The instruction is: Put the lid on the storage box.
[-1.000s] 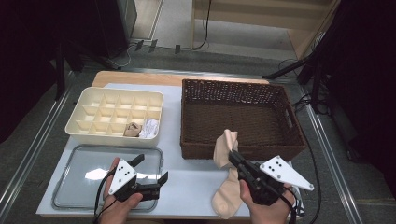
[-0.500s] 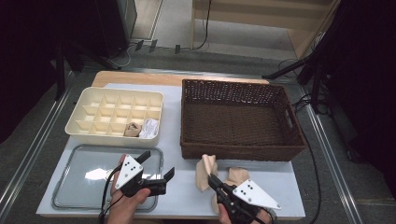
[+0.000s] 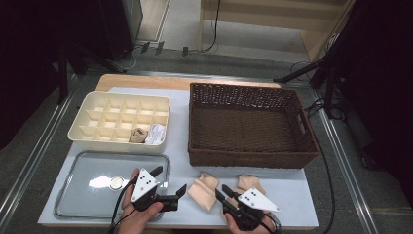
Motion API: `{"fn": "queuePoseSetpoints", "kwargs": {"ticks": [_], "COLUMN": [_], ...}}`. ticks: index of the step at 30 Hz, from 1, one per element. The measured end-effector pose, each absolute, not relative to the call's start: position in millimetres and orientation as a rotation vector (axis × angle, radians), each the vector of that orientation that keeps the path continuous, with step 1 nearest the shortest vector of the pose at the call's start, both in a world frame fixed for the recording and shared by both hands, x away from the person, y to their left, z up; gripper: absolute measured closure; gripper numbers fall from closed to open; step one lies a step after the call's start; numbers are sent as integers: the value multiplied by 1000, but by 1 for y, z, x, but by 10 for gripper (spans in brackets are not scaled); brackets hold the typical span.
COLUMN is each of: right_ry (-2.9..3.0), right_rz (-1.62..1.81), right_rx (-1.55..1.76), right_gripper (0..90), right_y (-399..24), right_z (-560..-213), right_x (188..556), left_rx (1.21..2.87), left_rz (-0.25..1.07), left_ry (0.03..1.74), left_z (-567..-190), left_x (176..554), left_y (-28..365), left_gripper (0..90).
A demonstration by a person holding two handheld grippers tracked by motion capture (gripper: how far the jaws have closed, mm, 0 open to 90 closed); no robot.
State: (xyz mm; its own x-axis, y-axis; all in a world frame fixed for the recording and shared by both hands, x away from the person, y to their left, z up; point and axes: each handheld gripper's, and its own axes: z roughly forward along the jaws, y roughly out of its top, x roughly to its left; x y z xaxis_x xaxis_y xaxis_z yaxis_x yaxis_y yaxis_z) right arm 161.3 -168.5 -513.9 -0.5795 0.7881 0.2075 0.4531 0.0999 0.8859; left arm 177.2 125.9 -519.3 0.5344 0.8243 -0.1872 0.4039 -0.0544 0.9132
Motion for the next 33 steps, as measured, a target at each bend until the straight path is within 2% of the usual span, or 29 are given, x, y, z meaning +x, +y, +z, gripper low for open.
{"fn": "queuePoseSetpoints", "kwargs": {"ticks": [3,6,9,12,14,16,18,19,20,23,30,33], "right_ry": [2008,1977,2003,2013,2035,2065,2115,2149,2204,2252,2002,1926], "right_rz": [1474,1436,1455,1407,1441,1458,1450,1437,1414,1381,1410,1365], "right_rx": [1251,1254,1280,1267,1257,1234,1210,1199,1187,1194,1205,1292], "right_gripper": [531,468,360,303,297,338,455,531,667,873,894,873], "right_y": [-189,-208,-218,-219,-217,-213,-208,-206,-205,-205,-232,-249], "right_z": [-509,-513,-522,-529,-532,-532,-534,-536,-539,-541,-514,-519], "right_x": [160,157,153,147,143,138,133,134,135,137,161,178], "left_rx": [1669,1669,1674,1680,1684,1683,1687,1690,1691,1680,1672,1681], "left_rz": [481,483,483,483,486,487,488,489,489,473,501,503], "left_ry": [1057,1063,1067,1066,1066,1069,1068,1068,1069,1077,1089,1087], "left_z": [-519,-520,-521,-520,-520,-520,-520,-521,-521,-520,-519,-520], "left_x": [176,175,175,175,174,174,173,173,173,173,173,173], "left_y": [129,131,131,131,131,131,131,131,131,132,132,131], "left_gripper": [17,17,17,18,17,17,18,17,17,17,39,39]}}
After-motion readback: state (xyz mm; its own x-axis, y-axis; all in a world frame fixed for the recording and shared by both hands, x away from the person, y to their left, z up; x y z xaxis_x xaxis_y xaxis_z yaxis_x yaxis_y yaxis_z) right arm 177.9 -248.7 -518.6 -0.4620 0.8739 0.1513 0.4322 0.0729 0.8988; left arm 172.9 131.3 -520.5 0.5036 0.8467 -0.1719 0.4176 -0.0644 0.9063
